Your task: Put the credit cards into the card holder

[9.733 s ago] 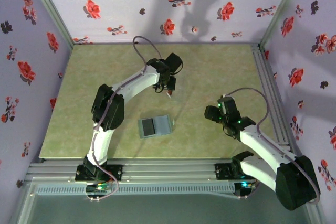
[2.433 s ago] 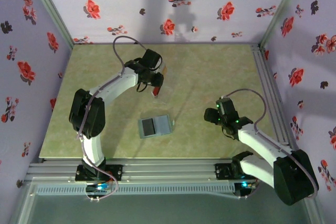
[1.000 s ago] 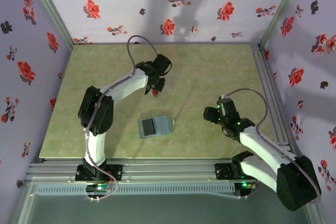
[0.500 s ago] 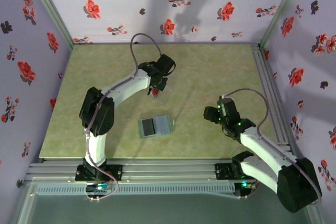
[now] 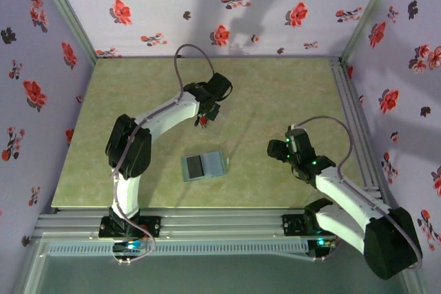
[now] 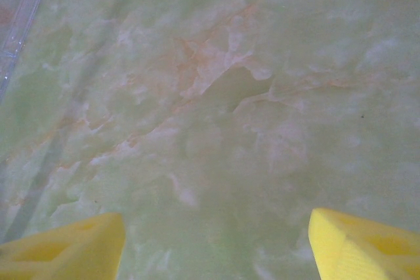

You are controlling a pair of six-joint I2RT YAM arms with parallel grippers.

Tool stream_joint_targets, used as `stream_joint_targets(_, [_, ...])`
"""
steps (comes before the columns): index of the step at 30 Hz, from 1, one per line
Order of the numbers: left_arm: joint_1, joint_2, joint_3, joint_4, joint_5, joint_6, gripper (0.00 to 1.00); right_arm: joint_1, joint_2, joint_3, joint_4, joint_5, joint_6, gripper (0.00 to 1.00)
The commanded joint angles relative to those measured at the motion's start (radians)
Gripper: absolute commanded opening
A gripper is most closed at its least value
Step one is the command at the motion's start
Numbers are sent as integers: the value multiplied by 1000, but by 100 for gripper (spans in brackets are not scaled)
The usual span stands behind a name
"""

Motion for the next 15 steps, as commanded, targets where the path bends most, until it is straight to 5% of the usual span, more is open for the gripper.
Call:
stream_joint_targets(1, [-18, 31, 17, -45, -96, 34, 47, 9, -16, -17, 9, 18, -22, 75])
stream_joint_targets(15, [-42, 85, 24, -49, -163, 57, 57, 11, 7, -10, 17, 6, -27, 75])
